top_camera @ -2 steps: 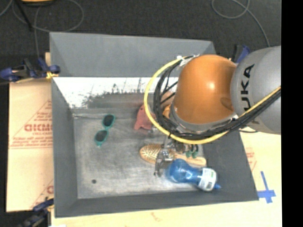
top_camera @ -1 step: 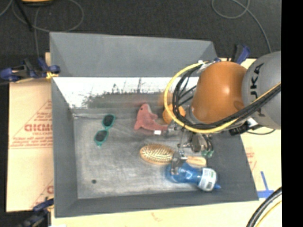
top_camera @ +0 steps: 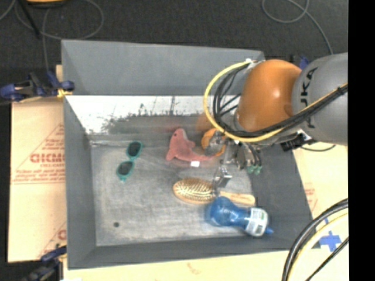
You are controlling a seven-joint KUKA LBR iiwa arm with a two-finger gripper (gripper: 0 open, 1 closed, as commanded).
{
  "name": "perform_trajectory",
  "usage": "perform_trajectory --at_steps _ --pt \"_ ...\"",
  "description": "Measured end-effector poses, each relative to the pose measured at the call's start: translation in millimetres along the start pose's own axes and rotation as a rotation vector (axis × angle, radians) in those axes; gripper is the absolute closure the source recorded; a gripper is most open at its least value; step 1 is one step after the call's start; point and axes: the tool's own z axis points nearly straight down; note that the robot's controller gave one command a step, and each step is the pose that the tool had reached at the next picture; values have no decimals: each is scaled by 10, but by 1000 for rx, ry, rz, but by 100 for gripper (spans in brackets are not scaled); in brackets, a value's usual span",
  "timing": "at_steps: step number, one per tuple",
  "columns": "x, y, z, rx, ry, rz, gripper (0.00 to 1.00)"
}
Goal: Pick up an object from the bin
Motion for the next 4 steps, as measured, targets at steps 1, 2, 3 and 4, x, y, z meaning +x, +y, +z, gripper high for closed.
perform_trajectory --at_steps 1,2,3,4 --pt "512 -428 198 1 3 -104 0" --pt "-65 -183 629 -3 1 24 0" --pt "647 -670 872 0 -10 -12 100" --pt "647 -670 872 0 -10 -12 100"
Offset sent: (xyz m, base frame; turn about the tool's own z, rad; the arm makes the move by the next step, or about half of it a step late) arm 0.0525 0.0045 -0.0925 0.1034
